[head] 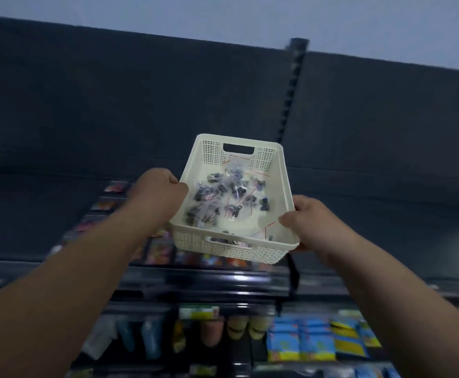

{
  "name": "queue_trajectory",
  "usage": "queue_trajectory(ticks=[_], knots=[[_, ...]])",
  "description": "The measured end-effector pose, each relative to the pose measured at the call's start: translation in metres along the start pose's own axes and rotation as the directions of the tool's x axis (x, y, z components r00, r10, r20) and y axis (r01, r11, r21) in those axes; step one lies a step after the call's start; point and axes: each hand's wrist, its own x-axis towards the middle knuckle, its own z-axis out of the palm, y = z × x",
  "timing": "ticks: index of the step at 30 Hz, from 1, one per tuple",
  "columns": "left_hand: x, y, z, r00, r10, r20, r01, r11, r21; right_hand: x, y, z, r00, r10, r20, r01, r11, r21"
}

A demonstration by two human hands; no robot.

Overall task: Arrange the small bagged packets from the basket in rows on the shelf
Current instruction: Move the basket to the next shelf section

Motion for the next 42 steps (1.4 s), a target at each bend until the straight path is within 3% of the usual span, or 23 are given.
queue_trajectory(ticks=[10,16,19,25,31,42], knots=[[-0.039,0.121,0.145,0.955,0.195,0.225,-0.185,0.981,-0.064,-0.023,0.084,-0.167,0.961,0.078,-0.267,-0.079,0.997,0.007],[-0.024,0.17,0.225,0.906,0.213,0.366,-0.159,0.972,-0.171,-0.006,0.115,-0.233,0.912,0.141,-0.385,-0.152,0.988,0.003],[-0.019,0.193,0.26,0.844,0.203,0.496,-0.109,0.971,-0.212,0.002,0.126,-0.263,0.885,0.169,-0.433,-0.191,0.982,-0.007],[-0.02,0.246,0.326,0.657,0.168,0.735,0.059,0.96,-0.272,0.018,0.151,-0.33,0.823,0.215,-0.526,-0.268,0.963,-0.026],[-0.028,0.296,0.389,0.617,0.115,0.779,0.097,0.971,-0.22,0.057,0.197,-0.402,0.816,0.257,-0.518,-0.333,0.941,-0.056],[-0.058,0.37,0.509,0.647,0.021,0.762,0.099,0.989,-0.111,0.135,0.261,-0.556,0.917,0.204,-0.342,-0.304,0.914,-0.269]])
